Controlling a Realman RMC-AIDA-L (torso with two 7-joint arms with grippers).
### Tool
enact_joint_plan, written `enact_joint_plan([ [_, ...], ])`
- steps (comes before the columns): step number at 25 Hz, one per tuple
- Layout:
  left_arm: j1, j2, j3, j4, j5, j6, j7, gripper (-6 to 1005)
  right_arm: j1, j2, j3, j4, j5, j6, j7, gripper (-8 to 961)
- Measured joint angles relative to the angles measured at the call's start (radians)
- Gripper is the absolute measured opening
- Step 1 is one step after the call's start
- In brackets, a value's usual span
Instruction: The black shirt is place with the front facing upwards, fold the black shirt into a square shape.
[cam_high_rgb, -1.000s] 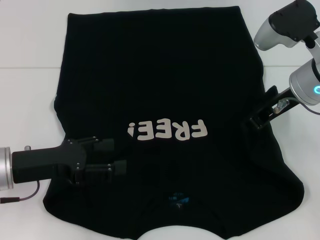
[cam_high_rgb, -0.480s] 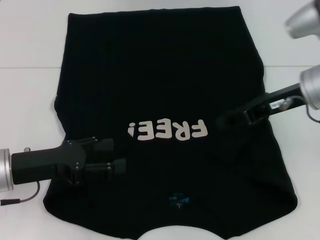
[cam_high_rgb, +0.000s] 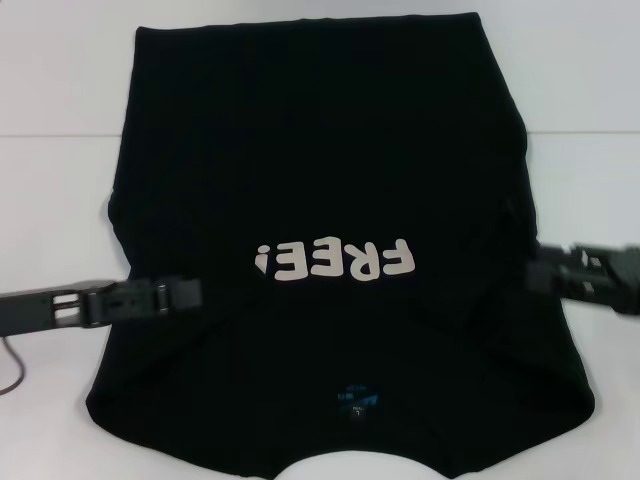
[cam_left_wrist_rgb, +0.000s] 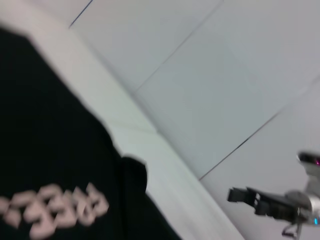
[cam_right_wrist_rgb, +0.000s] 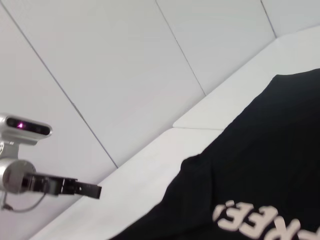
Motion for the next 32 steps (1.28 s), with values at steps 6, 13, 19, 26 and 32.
enact_joint_plan([
  [6, 0.038, 0.015, -0.003, 0.125, 0.116, 0.03, -0.26, 873, -0.064, 0.014, -0.004, 0.075, -0.002, -0.013, -0.236, 675],
  [13, 0.039, 0.031, -0.012, 0.218, 0.323, -0.003, -0.425, 872, -0.082, 0.042, -0.006, 0.11, -0.005, 0.026, -0.4, 759],
  [19, 0.036, 0.015, -0.002, 0.265, 0.401, -0.042, -0.42, 873, -0.074, 0.043, 0.0, 0.111, -0.013, 0.022, -0.396, 835],
  [26, 0.036, -0.001, 0.021, 0.278, 0.419, -0.102, -0.376, 872, -0.074, 0.044, 0.003, 0.113, -0.008, 0.027, -0.395, 860],
  [32, 0.032, -0.014, 0.053, 0.254, 0.441, -0.162, -0.376, 872, -0.072, 0.047, 0.005, 0.114, -0.007, 0.024, -0.394, 860],
])
